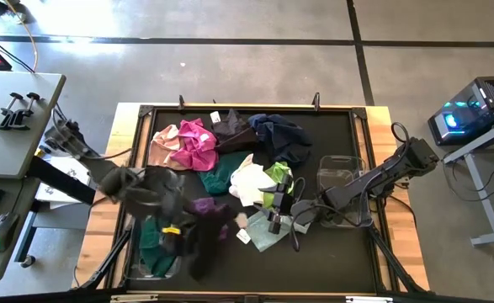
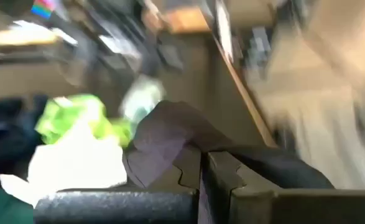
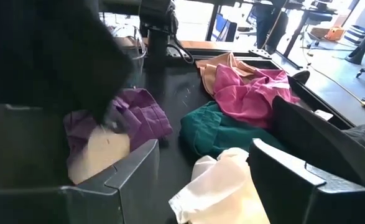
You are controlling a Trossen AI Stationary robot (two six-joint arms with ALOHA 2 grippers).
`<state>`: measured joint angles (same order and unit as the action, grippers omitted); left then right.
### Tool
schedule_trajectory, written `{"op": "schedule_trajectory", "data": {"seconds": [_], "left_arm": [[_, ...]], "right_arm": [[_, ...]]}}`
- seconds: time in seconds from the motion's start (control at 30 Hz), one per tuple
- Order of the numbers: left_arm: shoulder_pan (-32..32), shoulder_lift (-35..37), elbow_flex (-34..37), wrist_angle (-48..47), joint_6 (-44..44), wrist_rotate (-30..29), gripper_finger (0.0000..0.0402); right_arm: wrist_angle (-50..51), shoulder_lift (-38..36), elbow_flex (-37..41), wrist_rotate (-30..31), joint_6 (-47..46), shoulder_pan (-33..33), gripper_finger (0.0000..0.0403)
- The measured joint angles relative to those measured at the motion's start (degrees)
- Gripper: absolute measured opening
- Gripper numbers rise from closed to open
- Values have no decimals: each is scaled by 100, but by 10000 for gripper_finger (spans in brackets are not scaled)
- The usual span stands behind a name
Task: Sort towels by color in basket
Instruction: Put the bottom black towel into the left transparent bin
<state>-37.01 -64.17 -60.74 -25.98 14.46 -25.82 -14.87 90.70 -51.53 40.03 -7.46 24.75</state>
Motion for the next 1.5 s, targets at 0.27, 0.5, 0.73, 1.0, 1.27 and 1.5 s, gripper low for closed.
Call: {"op": "schedule_trajectory", "data": {"seconds": [0.27,0.5,0.73,1.0,1.27,1.5], "left_arm": [[-1251,437,-1,215,895,-2511,0],[-2357,632,-271,220,1330,-3038,0],[-3124,634,-307,-1002,3195,-3036,0],[-3607,597,-261,-3913,6853,-2524,0],[-3662,457,816,-5250,10049,707,0],[-3458,474,1966,-3628,10209,2608,0]], "right_arm": [[265,0,0,0,0,0,238],[301,0,0,0,0,0,238],[299,0,0,2,0,-2,238],[257,0,0,2,0,-2,238],[178,0,0,4,0,-2,238],[126,0,0,4,2,-2,238]]}}
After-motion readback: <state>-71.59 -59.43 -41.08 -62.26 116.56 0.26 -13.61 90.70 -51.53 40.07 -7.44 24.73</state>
